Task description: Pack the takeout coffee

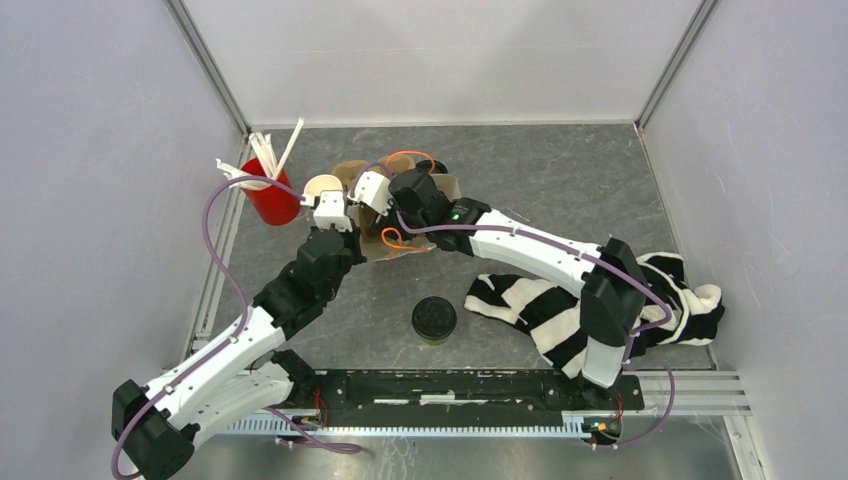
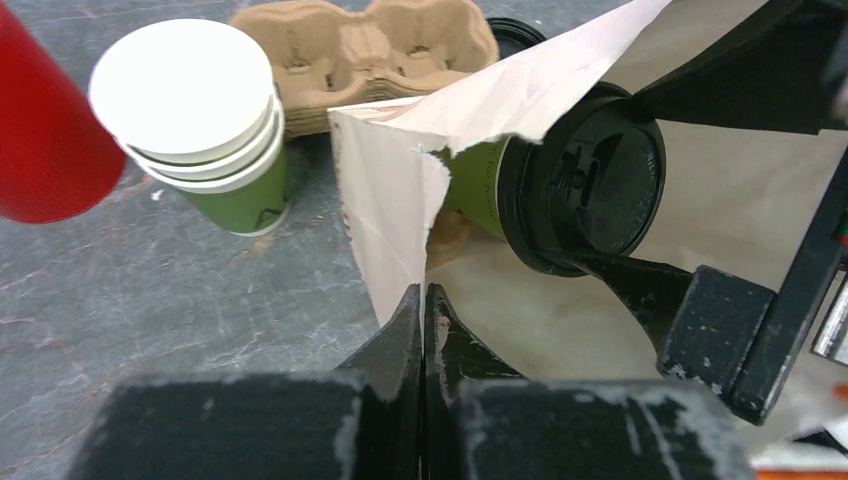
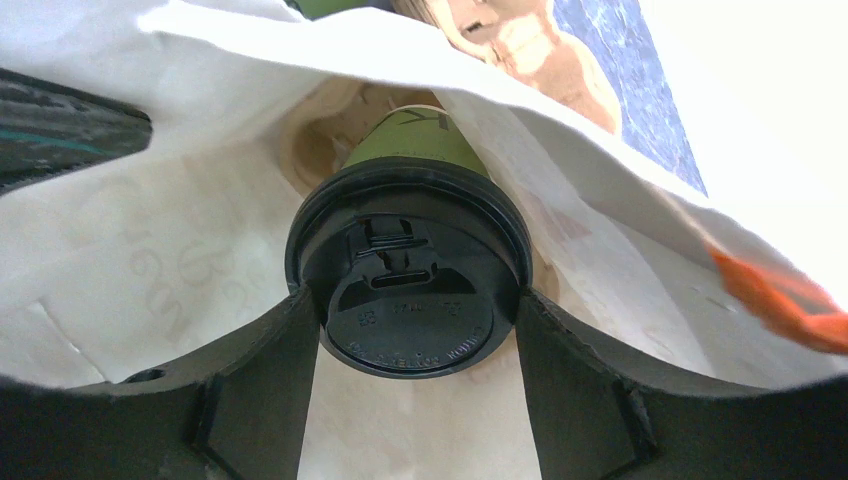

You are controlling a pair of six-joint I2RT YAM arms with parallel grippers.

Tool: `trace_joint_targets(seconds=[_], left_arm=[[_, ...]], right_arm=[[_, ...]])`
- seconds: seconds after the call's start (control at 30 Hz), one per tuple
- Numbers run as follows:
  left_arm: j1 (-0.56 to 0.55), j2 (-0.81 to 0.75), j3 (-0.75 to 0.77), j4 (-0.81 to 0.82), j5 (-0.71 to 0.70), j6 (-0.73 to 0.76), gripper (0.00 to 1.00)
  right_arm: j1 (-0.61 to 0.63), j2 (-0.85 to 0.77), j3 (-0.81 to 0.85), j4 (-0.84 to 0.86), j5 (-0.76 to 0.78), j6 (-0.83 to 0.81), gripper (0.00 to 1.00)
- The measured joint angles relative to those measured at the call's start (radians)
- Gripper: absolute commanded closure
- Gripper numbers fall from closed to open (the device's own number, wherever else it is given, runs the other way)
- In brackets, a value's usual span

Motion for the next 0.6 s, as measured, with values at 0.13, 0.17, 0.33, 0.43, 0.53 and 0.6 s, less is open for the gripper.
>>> trace_joint_targets(seconds=[0.13, 0.17, 0.33, 0.43, 0.53, 0.6], left_arm=[[-0.023, -0.002, 0.0, -0.005, 0.02, 0.009, 0.98], [-0.026, -0.003, 0.0, -0.008, 0.025, 0.011, 0.98], [-0.028, -0.011, 0.0, -0.019, 0.029, 0.016, 0.98], [-0.028, -0.018, 0.0, -0.026, 0.028, 0.016, 0.98], [-0.028, -0.031, 0.0, -0.039, 0.022, 0.016, 0.98], [-0.028, -0.04, 0.0, -0.05, 0.017, 0.016, 0.98]], right_arm=[[0.013, -0.068, -0.066, -0.025, 0.046, -0.005, 0.46], [0.014, -0.081, -0.079, -0.028, 0.053, -0.008, 0.46], [0.019, -0.12, -0.119, -0.064, 0.082, -0.061, 0.46], [0.019, -0.12, -0.121, -0.081, 0.095, -0.092, 0.46], [0.019, -0.12, -0.121, -0.09, 0.087, -0.114, 0.46], [0.019, -0.122, -0.121, -0.095, 0.059, -0.127, 0.46]])
